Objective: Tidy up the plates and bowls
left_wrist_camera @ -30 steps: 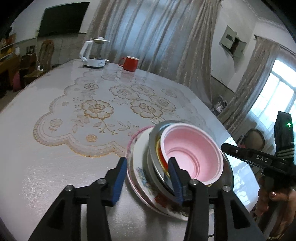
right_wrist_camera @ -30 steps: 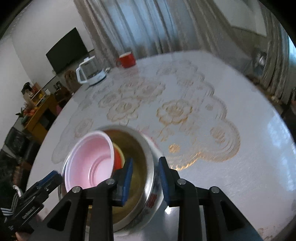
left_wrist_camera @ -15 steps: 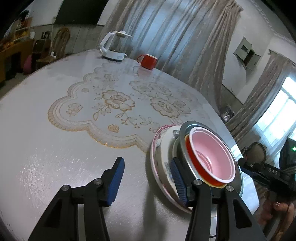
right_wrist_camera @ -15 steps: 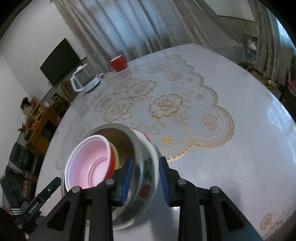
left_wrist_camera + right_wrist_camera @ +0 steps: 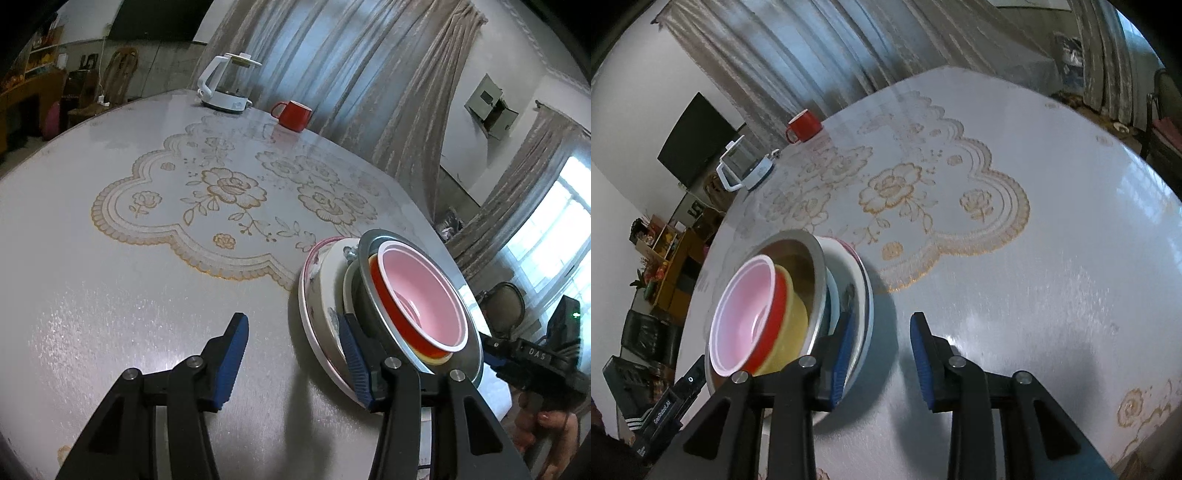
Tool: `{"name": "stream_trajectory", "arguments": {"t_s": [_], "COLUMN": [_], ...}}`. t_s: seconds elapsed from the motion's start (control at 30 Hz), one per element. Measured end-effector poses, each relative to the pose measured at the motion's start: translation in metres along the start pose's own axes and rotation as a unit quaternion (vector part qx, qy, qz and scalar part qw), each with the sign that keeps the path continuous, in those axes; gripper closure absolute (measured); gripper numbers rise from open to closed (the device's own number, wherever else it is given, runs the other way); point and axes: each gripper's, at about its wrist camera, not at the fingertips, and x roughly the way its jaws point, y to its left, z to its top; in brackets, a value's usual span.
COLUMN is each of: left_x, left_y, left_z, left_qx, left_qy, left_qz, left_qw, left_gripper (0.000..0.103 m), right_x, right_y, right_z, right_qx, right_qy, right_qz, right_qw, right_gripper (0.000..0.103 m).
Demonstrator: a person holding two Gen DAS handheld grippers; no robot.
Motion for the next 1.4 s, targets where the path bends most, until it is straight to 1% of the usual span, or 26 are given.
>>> {"name": "stream_trajectory", "arguments": {"t_s": [0.23, 0.37, 0.43, 0.53, 0.67, 0.73, 0.8, 0.87, 0.93, 1.0, 1.03, 1.13, 1.2, 1.33, 1.4], "left_x": [-0.002, -0.004, -0.009, -0.017, -0.026, -0.029, -0.032, -0.036, -0.040, -0.044, -0.047, -0.055, -0.060, -0.067, -0.068], "left_y": [-0.008, -0.013, -0.015, -0.020, -0.022, -0.023, -0.023, -0.022, -0.023, -0.023, -0.024, -0.025, -0.027, -0.031, -0.034], "left_z": [0.001, -0.001, -0.004, -0.011, -0.021, -0.027, -0.032, -0.037, -0.042, -0.047, -0.050, -0.056, -0.059, -0.063, -0.063], "left_qx": [0.013, 0.022, 0.030, 0.054, 0.069, 0.078, 0.083, 0.086, 0.091, 0.097, 0.100, 0.109, 0.118, 0.132, 0.140], "left_qy": [-0.002, 0.001, -0.002, -0.009, -0.011, -0.009, -0.007, -0.006, -0.004, -0.003, -0.004, -0.012, -0.018, -0.026, -0.029], "left_qz": [-0.007, -0.002, 0.003, 0.022, 0.036, 0.047, 0.054, 0.062, 0.065, 0.073, 0.076, 0.090, 0.103, 0.109, 0.118], "left_qw": [0.9999, 0.9998, 0.9995, 0.9983, 0.9969, 0.9958, 0.9951, 0.9944, 0.9937, 0.9926, 0.9920, 0.9899, 0.9875, 0.9848, 0.9827], "left_gripper": [0.052, 0.052, 0.052, 0.052, 0.050, 0.045, 0.036, 0.032, 0.031, 0.024, 0.023, 0.016, 0.009, 0.004, 0.001], "right_x": [0.001, -0.001, -0.005, -0.016, -0.029, -0.035, -0.040, -0.044, -0.046, -0.048, -0.048, -0.052, -0.054, -0.056, -0.055], "right_y": [-0.001, 0.004, 0.008, 0.017, 0.029, 0.037, 0.047, 0.058, 0.068, 0.076, 0.080, 0.088, 0.089, 0.089, 0.090], "right_z": [-0.004, -0.007, -0.010, -0.020, -0.041, -0.053, -0.067, -0.081, -0.092, -0.105, -0.110, -0.120, -0.122, -0.123, -0.126], "right_qx": [0.003, -0.003, -0.012, -0.038, -0.077, -0.098, -0.116, -0.130, -0.142, -0.152, -0.158, -0.171, -0.168, -0.162, -0.160], "right_qy": [0.006, 0.005, -0.004, -0.033, -0.066, -0.081, -0.095, -0.105, -0.113, -0.120, -0.120, -0.126, -0.132, -0.139, -0.135], "right_qz": [0.001, 0.000, -0.009, -0.031, -0.053, -0.061, -0.061, -0.058, -0.053, -0.050, -0.051, -0.057, -0.062, -0.069, -0.069], "right_qw": [1.000, 1.000, 1.000, 0.998, 0.993, 0.990, 0.987, 0.984, 0.982, 0.980, 0.979, 0.976, 0.975, 0.974, 0.975], "right_gripper": [0.072, 0.072, 0.072, 0.072, 0.072, 0.071, 0.067, 0.063, 0.062, 0.061, 0.061, 0.060, 0.057, 0.056, 0.056]}}
